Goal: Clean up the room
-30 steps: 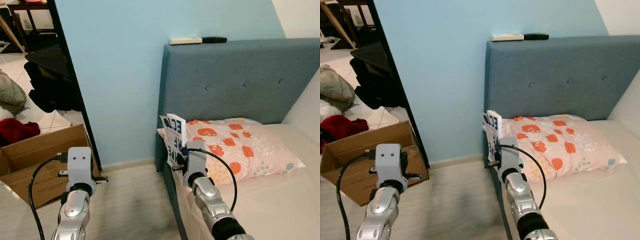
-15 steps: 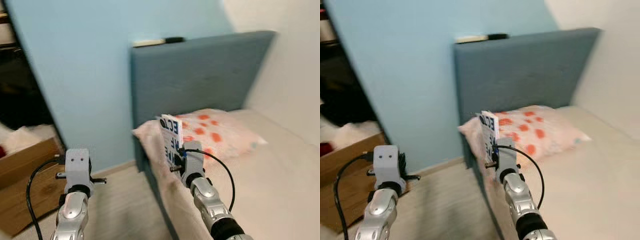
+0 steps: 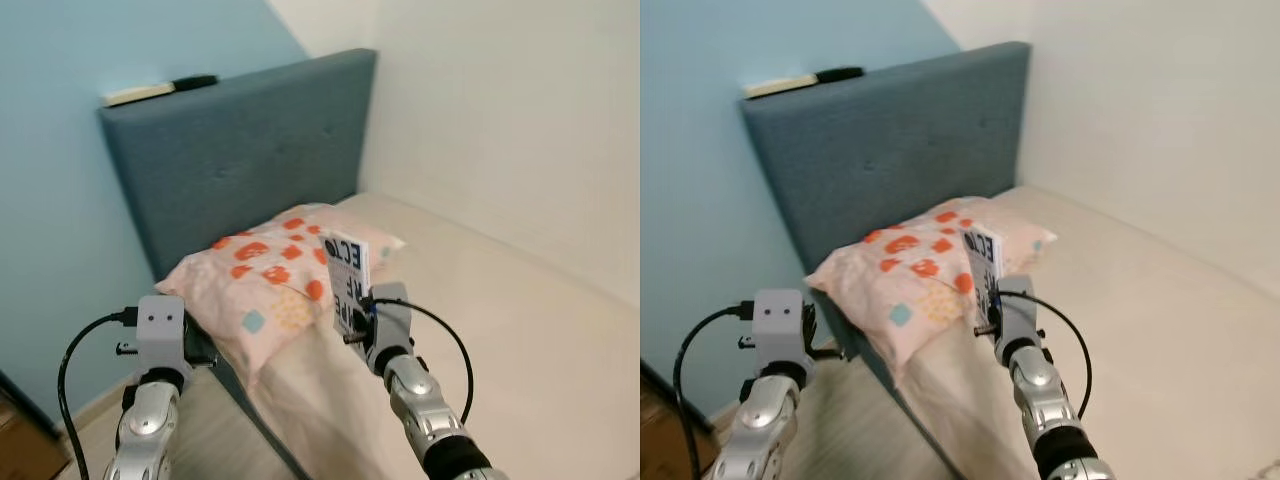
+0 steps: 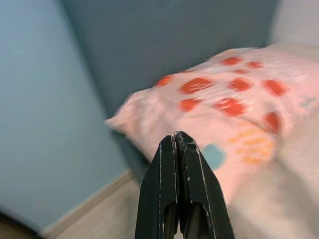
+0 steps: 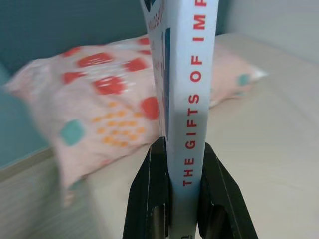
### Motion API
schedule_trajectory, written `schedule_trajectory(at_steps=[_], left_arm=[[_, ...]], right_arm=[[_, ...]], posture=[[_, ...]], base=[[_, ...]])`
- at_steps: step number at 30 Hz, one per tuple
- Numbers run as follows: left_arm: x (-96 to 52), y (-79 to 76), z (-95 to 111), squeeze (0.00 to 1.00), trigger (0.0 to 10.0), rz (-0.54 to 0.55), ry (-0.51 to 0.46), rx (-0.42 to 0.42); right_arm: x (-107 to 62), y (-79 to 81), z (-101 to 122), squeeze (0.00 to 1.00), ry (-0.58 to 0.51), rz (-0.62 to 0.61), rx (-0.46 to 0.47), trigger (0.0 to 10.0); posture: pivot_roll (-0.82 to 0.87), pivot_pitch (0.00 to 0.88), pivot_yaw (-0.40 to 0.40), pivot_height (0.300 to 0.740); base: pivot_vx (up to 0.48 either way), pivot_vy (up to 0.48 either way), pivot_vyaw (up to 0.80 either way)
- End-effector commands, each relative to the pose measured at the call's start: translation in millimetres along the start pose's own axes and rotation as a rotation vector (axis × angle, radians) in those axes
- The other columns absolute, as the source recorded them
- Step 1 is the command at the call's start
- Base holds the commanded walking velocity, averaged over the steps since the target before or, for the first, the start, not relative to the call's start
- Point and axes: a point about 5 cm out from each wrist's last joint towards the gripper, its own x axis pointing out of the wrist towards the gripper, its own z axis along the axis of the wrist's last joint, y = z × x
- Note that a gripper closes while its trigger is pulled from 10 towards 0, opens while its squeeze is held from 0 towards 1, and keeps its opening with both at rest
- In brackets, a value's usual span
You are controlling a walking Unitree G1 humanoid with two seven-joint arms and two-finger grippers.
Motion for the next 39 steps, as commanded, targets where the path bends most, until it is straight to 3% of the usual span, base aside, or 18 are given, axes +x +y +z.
schedule_trajectory(at_steps=[1, 4, 32, 39], left_arm=[[-2.5, 1.1, -6.1, 0.0, 10.0, 0.008, 0.021, 0.016], [-2.5, 1.5, -6.9, 0.0, 10.0, 0.012, 0.025, 0.02], [-2.2, 1.4, -9.4, 0.0, 10.0, 0.016, 0.037, 0.02], [-3.1, 0.6, -10.6, 0.0, 10.0, 0.014, 0.042, 0.02]], right_arm=[[0.5, 0.5, 2.7, 0.0, -0.017, -0.003, 0.019, 10.0], [0.6, 0.2, 3.0, 0.0, -0.018, -0.002, 0.019, 10.0], [3.7, -6.6, 8.6, 0.0, -0.018, 0.01, 0.023, 10.0], [4.5, -8.7, 5.9, 0.0, 0.024, 0.022, -0.088, 10.0]], posture=[[-0.03, 0.077, -0.042, 0.74], [-0.03, 0.077, -0.042, 0.74], [-0.03, 0.076, -0.042, 0.74], [-0.04, 0.077, -0.043, 0.74]], base=[[0.0, 0.0, -0.8], [0.0, 0.0, -0.8], [0.0, 0.0, 0.0], [0.0, 0.0, 0.0]])
